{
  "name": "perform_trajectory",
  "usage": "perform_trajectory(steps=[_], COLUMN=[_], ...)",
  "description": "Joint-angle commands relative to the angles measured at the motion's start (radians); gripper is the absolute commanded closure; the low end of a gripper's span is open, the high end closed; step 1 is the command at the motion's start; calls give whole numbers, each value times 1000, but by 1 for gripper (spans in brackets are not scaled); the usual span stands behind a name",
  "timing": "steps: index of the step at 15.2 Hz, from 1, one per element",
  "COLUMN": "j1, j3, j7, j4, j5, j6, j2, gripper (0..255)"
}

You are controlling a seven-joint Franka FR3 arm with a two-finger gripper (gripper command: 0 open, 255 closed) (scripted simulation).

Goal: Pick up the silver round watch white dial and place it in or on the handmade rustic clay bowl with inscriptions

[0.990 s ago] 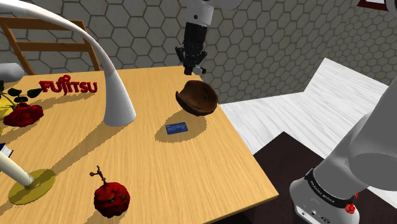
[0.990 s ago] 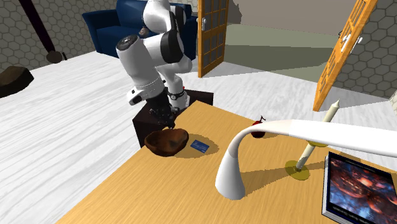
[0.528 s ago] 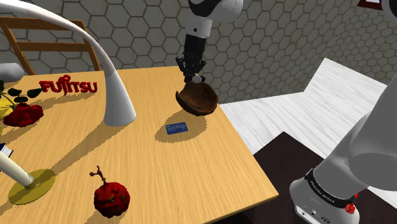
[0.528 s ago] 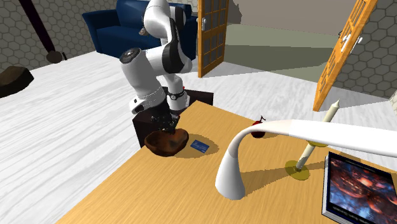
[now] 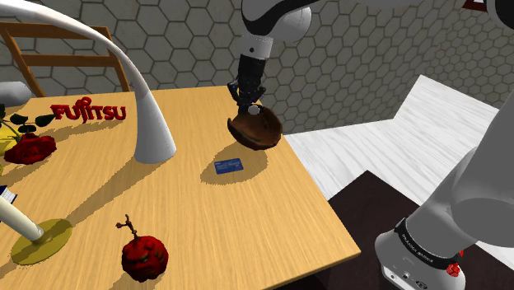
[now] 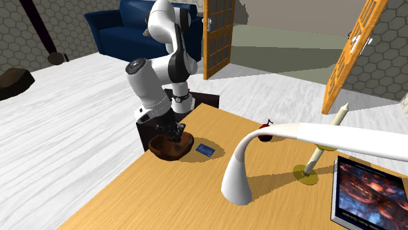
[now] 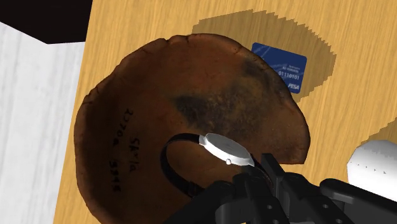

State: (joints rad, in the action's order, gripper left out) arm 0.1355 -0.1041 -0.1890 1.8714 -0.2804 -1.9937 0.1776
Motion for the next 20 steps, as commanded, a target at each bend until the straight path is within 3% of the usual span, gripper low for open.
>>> perform_trajectory(steps=[1,4,5,10,14,20], j1=[0,0,0,0,-16,-16], j3=[0,0,0,0,12,12], j7=[0,0,0,0,-6,-6], j4=[0,0,0,0,-91,-91], j5=[0,0,0,0,9,9], j6=[-1,-1,-1,-1,119,119], j2=[0,0,0,0,-25,-25], gripper=[255,255,0,0,0,0])
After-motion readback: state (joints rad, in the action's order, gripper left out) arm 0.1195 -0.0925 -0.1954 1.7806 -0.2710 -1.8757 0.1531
